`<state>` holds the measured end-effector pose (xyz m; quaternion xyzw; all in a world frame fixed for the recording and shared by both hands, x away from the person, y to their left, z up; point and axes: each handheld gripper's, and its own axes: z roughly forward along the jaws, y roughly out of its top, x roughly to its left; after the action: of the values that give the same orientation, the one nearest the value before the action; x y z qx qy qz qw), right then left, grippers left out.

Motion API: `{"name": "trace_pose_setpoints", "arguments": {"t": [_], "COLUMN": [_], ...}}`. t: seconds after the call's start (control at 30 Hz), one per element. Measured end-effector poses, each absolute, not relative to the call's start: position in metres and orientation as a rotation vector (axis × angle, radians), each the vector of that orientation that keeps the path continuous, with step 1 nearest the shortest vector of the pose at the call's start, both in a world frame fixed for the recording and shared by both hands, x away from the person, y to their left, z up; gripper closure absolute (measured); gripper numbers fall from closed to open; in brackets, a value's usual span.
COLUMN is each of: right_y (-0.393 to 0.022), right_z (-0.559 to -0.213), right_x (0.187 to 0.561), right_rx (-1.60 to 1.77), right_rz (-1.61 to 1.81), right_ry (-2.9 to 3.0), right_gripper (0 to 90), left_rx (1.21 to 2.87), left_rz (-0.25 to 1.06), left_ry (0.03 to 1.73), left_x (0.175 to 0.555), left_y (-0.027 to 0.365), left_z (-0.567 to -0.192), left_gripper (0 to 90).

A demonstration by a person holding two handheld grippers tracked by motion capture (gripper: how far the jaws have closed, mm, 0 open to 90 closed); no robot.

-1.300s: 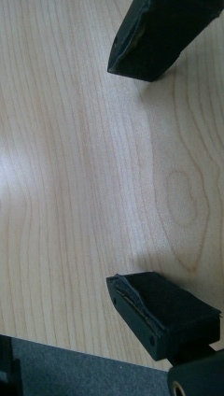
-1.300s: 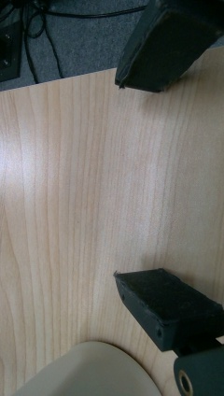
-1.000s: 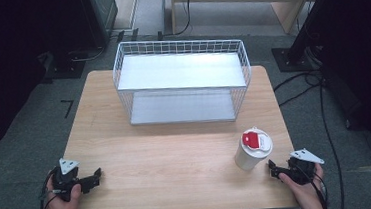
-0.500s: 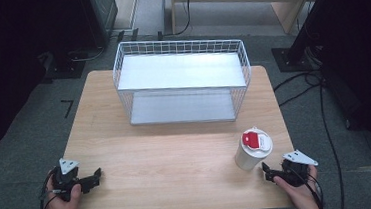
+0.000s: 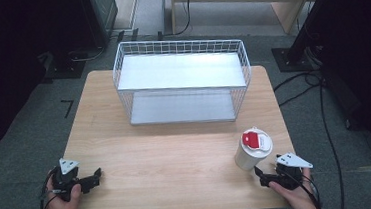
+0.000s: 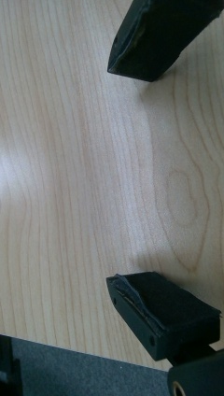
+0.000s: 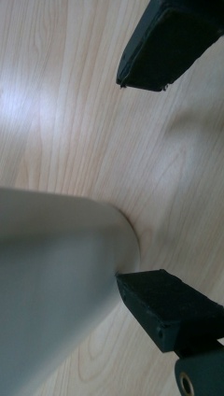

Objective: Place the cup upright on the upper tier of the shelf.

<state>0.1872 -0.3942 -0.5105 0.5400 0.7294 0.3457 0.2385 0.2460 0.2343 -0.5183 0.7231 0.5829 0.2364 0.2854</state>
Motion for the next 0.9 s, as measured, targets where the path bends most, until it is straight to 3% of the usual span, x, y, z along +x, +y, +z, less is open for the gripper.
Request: {"name": "trace_pose_setpoints", "arguments": {"t": [0.9], "right_y": [-0.363], "right_z": [-0.491], "right_x": [0.193], "right_rx": [1.462], "right_rz": [1.248], "right_ry": [1.896], "right_gripper": [6.4], "left_rx": [1.934], "left_rz": [0.632], "left_ry": [1.559], "left_x": [0.246], "left_y": [0.234], "left_z": [-0.518], "left_gripper": [2.0]}}
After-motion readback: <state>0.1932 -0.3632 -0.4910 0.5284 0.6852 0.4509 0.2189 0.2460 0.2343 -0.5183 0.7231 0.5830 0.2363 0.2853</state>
